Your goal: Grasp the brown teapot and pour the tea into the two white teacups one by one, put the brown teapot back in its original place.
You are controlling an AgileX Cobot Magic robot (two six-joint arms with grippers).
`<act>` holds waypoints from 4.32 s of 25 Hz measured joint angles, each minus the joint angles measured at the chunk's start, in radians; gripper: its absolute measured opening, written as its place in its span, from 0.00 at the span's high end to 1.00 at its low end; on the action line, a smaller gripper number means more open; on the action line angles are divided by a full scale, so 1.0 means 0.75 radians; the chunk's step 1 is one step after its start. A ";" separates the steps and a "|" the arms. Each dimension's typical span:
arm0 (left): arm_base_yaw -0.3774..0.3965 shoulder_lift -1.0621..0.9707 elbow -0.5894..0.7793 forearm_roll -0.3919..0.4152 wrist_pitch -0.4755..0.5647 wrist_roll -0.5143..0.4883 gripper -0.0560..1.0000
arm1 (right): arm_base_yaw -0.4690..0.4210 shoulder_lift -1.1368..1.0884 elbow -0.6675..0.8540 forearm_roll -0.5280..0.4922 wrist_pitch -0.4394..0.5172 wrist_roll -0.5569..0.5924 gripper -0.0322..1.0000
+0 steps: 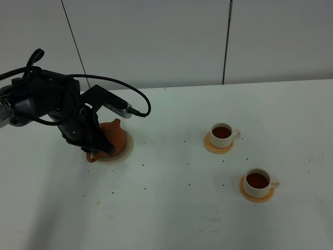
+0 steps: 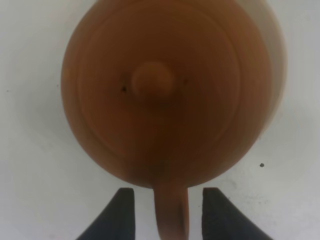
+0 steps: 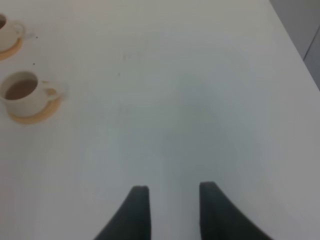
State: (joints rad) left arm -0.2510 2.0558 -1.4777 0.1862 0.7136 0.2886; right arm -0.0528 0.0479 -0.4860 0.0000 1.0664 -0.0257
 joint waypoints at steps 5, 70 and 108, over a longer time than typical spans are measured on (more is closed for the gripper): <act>0.000 -0.041 0.000 0.001 0.000 0.000 0.58 | 0.000 0.000 0.000 0.000 0.000 0.000 0.74; -0.065 -2.656 1.272 0.085 0.224 -0.560 0.90 | 0.000 0.000 0.000 0.000 0.000 0.000 0.74; -0.065 -2.750 1.268 -0.457 0.551 -0.014 0.89 | 0.000 0.000 0.000 0.000 0.000 0.000 0.74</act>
State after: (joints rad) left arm -0.2997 -0.0069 -0.5266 -0.1566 1.1266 0.2781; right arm -0.0528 0.0479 -0.4860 0.0000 1.0664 -0.0257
